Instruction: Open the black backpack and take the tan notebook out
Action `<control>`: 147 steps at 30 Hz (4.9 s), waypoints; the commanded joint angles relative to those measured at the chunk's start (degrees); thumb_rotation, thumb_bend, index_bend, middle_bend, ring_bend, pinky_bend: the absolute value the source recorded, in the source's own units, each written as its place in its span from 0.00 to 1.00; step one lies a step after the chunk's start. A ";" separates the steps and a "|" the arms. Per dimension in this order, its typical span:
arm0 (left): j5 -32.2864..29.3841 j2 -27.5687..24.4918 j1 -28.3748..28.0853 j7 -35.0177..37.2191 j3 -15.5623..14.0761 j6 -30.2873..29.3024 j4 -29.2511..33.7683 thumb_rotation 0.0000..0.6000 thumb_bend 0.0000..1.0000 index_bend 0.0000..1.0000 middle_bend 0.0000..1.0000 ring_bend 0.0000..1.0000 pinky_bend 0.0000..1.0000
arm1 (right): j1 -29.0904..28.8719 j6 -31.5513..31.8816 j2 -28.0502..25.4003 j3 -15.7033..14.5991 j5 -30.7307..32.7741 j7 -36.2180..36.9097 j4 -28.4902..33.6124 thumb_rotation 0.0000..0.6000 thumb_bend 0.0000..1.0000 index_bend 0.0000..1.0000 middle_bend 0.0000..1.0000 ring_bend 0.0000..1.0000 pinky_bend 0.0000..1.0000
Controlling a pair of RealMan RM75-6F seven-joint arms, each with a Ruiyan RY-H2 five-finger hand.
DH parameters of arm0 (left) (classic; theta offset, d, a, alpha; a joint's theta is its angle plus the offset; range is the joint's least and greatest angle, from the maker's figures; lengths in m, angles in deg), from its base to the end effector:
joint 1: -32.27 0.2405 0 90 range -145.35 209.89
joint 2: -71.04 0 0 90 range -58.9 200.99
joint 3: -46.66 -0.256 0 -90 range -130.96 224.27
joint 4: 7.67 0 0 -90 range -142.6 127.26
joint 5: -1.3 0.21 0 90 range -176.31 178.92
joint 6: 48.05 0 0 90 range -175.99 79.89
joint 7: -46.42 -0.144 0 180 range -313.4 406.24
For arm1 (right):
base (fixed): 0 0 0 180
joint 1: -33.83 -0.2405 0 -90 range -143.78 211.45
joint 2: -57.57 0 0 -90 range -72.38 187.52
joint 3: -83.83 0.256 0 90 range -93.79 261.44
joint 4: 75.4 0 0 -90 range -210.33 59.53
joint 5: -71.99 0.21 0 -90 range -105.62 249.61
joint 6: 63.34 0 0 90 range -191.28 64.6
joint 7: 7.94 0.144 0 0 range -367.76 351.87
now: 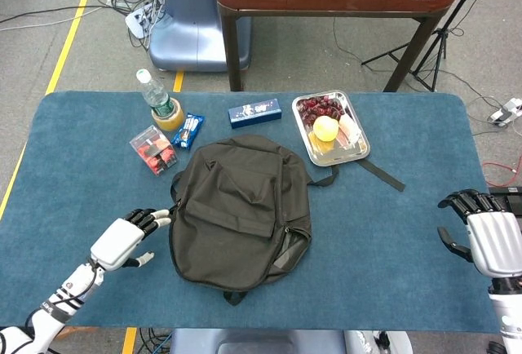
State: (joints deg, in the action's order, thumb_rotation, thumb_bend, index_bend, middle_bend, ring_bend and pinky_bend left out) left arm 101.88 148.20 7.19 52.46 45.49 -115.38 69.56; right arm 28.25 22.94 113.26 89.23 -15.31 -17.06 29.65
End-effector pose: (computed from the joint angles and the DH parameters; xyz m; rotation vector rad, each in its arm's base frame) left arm -0.2575 0.2588 0.0449 -2.0186 -0.8187 -0.9789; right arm -0.2649 -0.1897 0.1919 1.4176 -0.7688 0.9148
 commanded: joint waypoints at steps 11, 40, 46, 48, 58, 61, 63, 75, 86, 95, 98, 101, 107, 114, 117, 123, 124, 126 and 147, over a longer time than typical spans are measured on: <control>4.18 7.15 -1.25 -0.35 -2.50 -4.99 -11.27 1.00 0.21 0.11 0.07 0.07 0.13 | 0.40 -0.22 -0.57 -0.64 -0.14 0.06 1.41 1.00 0.30 0.41 0.35 0.25 0.31; -1.11 17.96 -8.71 4.84 0.14 -1.13 -16.22 1.00 0.21 0.28 0.07 0.07 0.12 | 2.28 0.84 -0.81 -1.68 0.15 2.58 -0.20 1.00 0.30 0.41 0.34 0.25 0.31; -1.29 17.87 -9.67 5.78 -0.45 -0.44 -16.03 1.00 0.37 0.42 0.07 0.07 0.12 | 2.55 0.94 -0.78 -1.69 0.48 3.35 -0.83 1.00 0.30 0.41 0.34 0.25 0.31; -1.36 17.55 -9.91 6.06 -0.78 -0.24 -15.44 1.00 0.44 0.44 0.07 0.07 0.12 | 2.61 0.92 -0.69 -1.65 0.64 3.69 -1.13 1.00 0.30 0.41 0.34 0.25 0.31; -4.64 15.92 -9.86 8.39 -0.15 0.67 -10.01 1.00 0.65 0.54 0.07 0.07 0.12 | 2.43 0.56 -0.59 -1.58 0.43 4.82 -2.11 1.00 0.30 0.41 0.34 0.25 0.31; -6.00 15.84 -9.61 9.58 0.87 0.05 -8.36 1.00 0.66 0.55 0.07 0.07 0.12 | 2.22 0.16 -0.70 -1.79 -0.11 4.96 -2.19 1.00 0.30 0.41 0.34 0.25 0.31; -6.80 15.73 -9.56 10.13 1.46 -0.07 -7.36 1.00 0.66 0.57 0.07 0.07 0.12 | 2.07 -0.09 -0.79 -1.98 -0.64 5.24 -2.15 1.00 0.30 0.41 0.34 0.25 0.31; -13.62 15.74 -9.71 9.21 7.72 -0.77 0.69 1.00 0.65 0.61 0.10 0.08 0.12 | -2.59 -7.17 -1.65 -5.64 -10.53 7.51 0.04 1.00 0.30 0.41 0.34 0.25 0.31; -22.75 13.80 -10.48 6.96 14.81 0.65 9.47 1.00 0.65 0.61 0.10 0.08 0.12 | -10.52 -17.06 -0.99 -9.17 -20.74 11.35 2.60 1.00 0.30 0.41 0.34 0.25 0.31; -28.60 13.93 -11.34 4.18 17.87 2.06 12.73 1.00 0.65 0.60 0.10 0.08 0.12 | -17.13 -25.17 3.83 -10.46 -23.66 14.01 2.89 1.00 0.30 0.40 0.34 0.25 0.31; -29.64 13.97 -11.45 3.22 18.19 2.19 13.57 1.00 0.65 0.59 0.10 0.07 0.12 | -19.26 -27.72 6.49 -9.63 -22.84 13.32 2.51 1.00 0.30 0.35 0.34 0.25 0.31; -30.28 14.01 -11.51 2.17 18.45 1.96 14.19 1.00 0.65 0.59 0.10 0.07 0.12 | -21.46 -30.42 9.32 -8.49 -21.15 12.92 1.91 1.00 0.30 0.33 0.34 0.24 0.31; -31.23 14.22 -11.54 0.54 18.89 1.29 14.94 1.00 0.65 0.58 0.10 0.07 0.12 | -25.64 -35.54 15.43 -5.30 -15.61 11.57 -0.73 1.00 0.30 0.28 0.30 0.21 0.31; -32.53 14.52 -11.68 -0.80 19.42 0.99 15.60 1.00 0.65 0.58 0.10 0.07 0.12 | -28.66 -37.70 23.23 -2.51 -10.56 8.36 -5.34 1.00 0.30 0.21 0.27 0.18 0.31; -32.72 14.48 -11.68 -1.18 19.65 0.68 15.90 1.00 0.65 0.58 0.10 0.07 0.11 | -29.66 -38.47 25.94 -1.49 -8.16 6.06 -7.84 1.00 0.30 0.19 0.25 0.16 0.31; -33.42 14.42 -11.60 -1.40 19.89 0.58 16.58 1.00 0.64 0.58 0.10 0.07 0.09 | -32.07 -40.97 30.43 0.00 -3.30 2.98 -11.61 1.00 0.30 0.15 0.22 0.16 0.31; -33.50 14.46 -11.59 -1.43 19.88 0.58 16.62 1.00 0.64 0.58 0.10 0.07 0.09 | -32.49 -41.16 31.22 0.07 -2.86 2.41 -12.26 1.00 0.29 0.15 0.22 0.16 0.31; -33.55 14.47 -11.60 -1.46 19.85 0.61 16.65 1.00 0.64 0.58 0.10 0.07 0.09 | -33.03 -41.36 32.24 0.02 -2.36 1.73 -13.09 1.00 0.29 0.15 0.22 0.15 0.31; -33.95 13.50 -10.75 -0.50 19.90 0.26 17.19 1.00 0.64 0.58 0.10 0.07 0.09 | -35.42 -38.50 39.40 -2.12 -0.76 -5.51 -23.16 1.00 0.20 0.15 0.20 0.13 0.27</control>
State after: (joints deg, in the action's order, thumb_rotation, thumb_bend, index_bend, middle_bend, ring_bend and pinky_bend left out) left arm 67.93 161.70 -3.56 51.97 65.39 -115.12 86.74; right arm -7.06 -15.69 152.48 87.25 -15.95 -22.43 6.70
